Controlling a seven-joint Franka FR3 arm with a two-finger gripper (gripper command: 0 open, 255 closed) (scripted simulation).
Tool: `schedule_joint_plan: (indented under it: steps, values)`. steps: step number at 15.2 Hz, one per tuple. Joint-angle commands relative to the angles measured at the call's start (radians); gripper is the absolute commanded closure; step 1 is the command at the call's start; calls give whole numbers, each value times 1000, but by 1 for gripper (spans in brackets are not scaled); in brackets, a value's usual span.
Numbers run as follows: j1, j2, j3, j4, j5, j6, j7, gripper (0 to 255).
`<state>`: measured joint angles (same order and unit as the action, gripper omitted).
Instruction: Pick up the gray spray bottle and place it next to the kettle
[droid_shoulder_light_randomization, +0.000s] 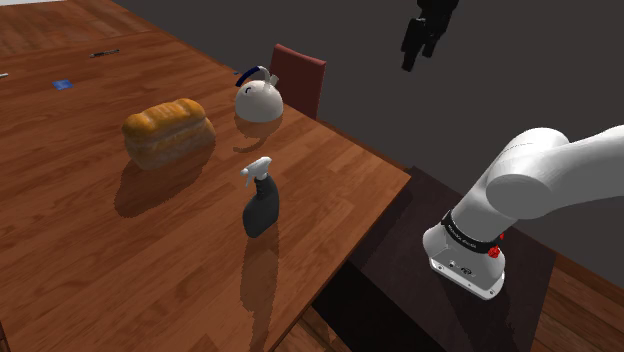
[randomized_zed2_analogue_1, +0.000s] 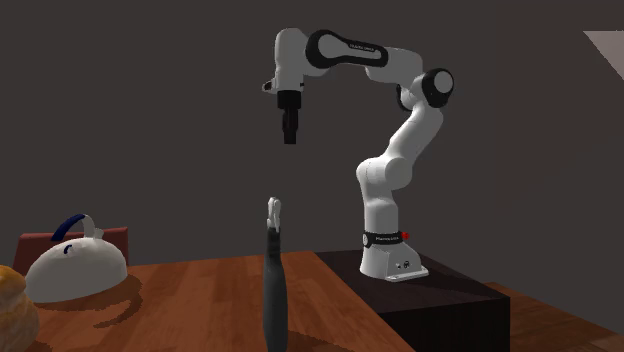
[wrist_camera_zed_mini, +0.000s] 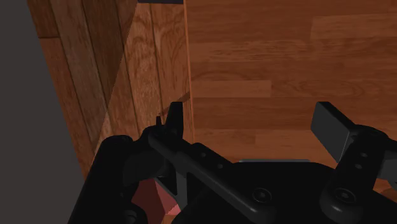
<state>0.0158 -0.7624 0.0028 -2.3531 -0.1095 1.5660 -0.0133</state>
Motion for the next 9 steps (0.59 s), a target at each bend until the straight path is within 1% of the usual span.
schedule_joint_plan:
  steps: [1,5,9]
  values:
    - [0,0,0,0,0,0,0,0]
    - [-8,-118,120,-106,62,16,210,0]
    - [-9,-198,260,-177,142,33,425,0]
